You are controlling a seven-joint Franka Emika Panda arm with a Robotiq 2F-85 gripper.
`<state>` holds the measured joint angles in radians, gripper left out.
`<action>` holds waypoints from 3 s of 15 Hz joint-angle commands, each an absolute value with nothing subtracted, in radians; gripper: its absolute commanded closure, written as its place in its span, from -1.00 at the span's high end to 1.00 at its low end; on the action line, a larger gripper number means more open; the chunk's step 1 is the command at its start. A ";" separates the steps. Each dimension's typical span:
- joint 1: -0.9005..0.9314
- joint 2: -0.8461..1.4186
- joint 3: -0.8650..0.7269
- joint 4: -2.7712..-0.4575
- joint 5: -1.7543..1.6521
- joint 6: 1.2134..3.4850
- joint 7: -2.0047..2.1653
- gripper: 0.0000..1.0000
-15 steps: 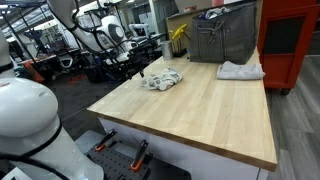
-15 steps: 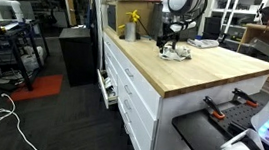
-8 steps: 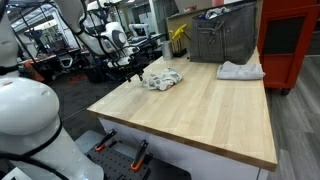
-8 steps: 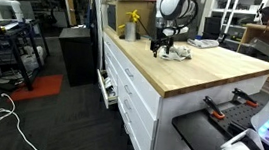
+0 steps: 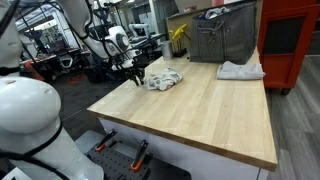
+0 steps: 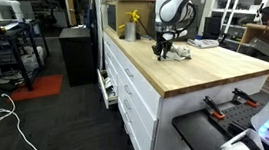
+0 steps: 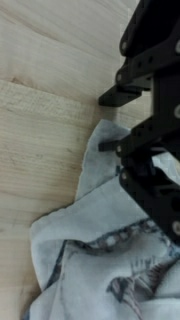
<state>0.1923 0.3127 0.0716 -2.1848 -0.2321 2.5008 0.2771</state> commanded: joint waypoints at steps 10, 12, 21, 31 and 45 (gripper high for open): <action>0.192 0.031 0.086 -2.343 -0.169 2.473 0.274 -0.97; 0.186 -0.054 0.099 -2.373 -0.127 2.419 0.274 -0.97; 0.163 -0.182 0.131 -2.277 -0.076 2.180 0.243 -0.97; 0.102 -0.192 0.140 -2.096 -0.263 2.019 0.294 -0.97; 0.075 -0.195 0.132 -2.034 -0.345 2.014 0.307 -0.89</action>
